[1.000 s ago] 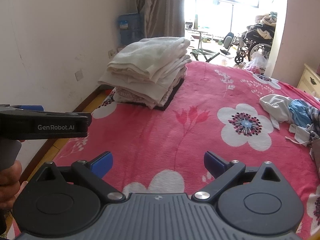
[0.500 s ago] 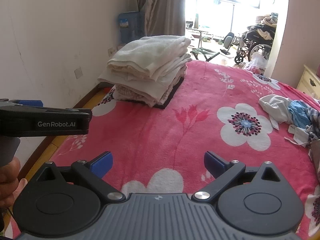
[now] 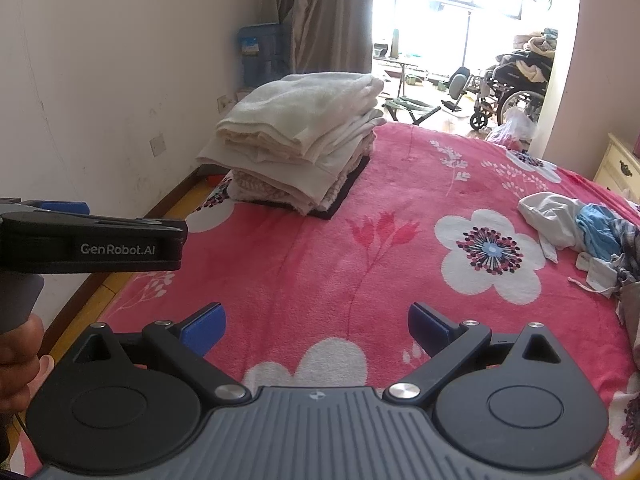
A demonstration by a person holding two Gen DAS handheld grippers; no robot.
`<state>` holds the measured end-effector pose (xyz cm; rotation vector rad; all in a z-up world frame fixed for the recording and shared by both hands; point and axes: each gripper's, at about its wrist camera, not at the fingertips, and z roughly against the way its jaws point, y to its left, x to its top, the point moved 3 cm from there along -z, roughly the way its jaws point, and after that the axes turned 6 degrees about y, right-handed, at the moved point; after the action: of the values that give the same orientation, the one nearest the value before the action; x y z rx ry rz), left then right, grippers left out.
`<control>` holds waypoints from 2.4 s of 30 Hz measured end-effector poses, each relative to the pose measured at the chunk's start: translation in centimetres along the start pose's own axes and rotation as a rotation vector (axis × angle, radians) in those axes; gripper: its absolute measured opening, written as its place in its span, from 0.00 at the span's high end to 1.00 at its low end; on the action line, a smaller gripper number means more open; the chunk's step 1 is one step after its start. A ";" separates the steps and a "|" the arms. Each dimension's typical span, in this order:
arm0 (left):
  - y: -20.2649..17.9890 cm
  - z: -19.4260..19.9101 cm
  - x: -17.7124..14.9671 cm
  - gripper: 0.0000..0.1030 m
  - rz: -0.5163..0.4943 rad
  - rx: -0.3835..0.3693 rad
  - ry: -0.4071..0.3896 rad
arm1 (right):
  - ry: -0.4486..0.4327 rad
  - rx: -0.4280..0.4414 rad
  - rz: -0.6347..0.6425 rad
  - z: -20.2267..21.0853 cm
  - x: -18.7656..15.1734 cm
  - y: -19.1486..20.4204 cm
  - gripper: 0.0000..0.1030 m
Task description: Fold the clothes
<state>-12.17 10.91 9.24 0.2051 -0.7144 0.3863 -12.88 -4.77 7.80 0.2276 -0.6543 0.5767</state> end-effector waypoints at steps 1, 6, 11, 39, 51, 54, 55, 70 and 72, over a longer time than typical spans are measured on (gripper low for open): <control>0.0 0.0 0.0 0.00 0.000 0.000 0.000 | 0.000 0.000 0.000 0.0 0.0 0.0 0.03; 0.1 0.0 -0.1 0.00 0.001 0.000 -0.002 | 0.000 0.001 0.001 0.0 0.0 0.0 0.03; 0.1 0.0 -0.1 0.00 0.004 -0.001 -0.002 | 0.000 0.001 0.002 0.0 0.1 0.0 0.03; 0.3 -0.2 -0.1 0.00 0.006 0.000 0.007 | 0.002 -0.009 0.009 0.0 0.1 0.2 0.03; 0.5 -0.2 -0.1 0.00 0.011 -0.004 0.010 | 0.004 -0.015 0.013 0.0 0.1 0.4 0.03; 0.4 -0.2 -0.1 0.00 0.009 -0.004 0.008 | 0.004 -0.017 0.015 0.1 0.1 0.5 0.03; 0.4 -0.1 -0.2 0.00 0.010 -0.004 0.008 | 0.004 -0.016 0.015 0.1 0.1 0.5 0.03; 0.5 -0.2 -0.1 0.00 0.011 -0.006 0.009 | 0.004 -0.016 0.019 0.0 0.1 0.6 0.03; 0.5 -0.2 -0.1 0.00 0.011 -0.006 0.010 | 0.005 -0.017 0.020 0.0 0.2 0.6 0.03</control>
<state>-12.35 11.44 9.06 0.1932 -0.7075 0.3950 -13.11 -4.20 7.89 0.2038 -0.6566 0.5904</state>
